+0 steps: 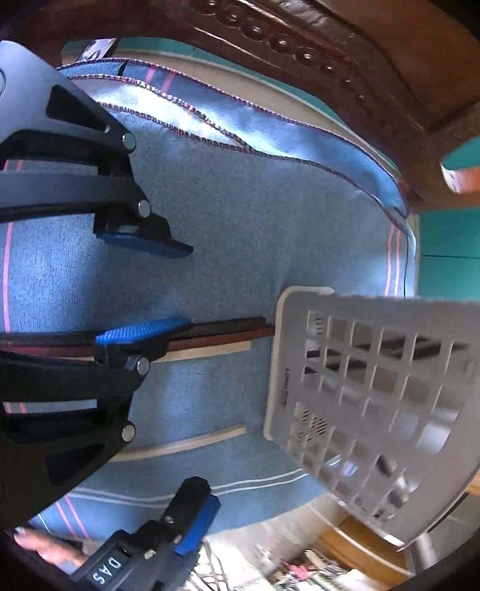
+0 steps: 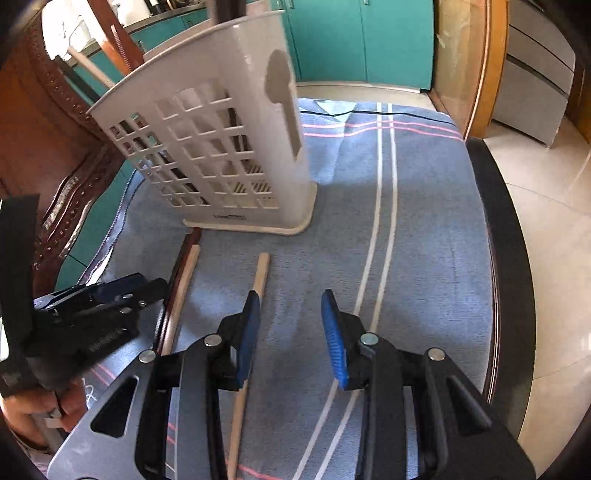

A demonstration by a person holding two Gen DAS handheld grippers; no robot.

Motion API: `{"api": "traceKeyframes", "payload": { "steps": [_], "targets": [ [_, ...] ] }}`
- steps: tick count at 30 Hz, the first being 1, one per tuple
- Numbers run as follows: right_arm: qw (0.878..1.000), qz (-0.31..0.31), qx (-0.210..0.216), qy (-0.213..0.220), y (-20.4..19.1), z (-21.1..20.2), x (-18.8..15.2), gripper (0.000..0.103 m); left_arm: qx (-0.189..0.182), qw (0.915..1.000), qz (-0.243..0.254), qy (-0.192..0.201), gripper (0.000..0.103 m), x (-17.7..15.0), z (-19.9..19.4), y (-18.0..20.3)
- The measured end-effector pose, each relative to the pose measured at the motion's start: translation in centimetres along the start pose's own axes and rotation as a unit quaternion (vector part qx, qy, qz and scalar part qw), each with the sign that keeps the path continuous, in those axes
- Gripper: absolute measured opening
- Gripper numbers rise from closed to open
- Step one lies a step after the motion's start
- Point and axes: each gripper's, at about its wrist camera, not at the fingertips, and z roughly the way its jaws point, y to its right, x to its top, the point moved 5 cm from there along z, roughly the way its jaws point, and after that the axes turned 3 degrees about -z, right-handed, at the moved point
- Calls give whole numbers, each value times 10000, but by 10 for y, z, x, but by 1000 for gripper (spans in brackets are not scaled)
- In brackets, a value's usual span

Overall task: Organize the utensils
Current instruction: 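Lower both open tools over the remaining chopsticks beside the basket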

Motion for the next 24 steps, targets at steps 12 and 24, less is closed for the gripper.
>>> {"api": "traceKeyframes", "payload": {
  "steps": [12, 24],
  "targets": [
    [9997, -189, -110, -102, -5, 4, -7, 35, -379, 9988, 184, 238, 38, -5, -19, 13],
    [9993, -292, -170, -168, -12, 12, -8, 35, -16, 9996, 259, 101, 45, -16, -13, 9]
  ]
}}
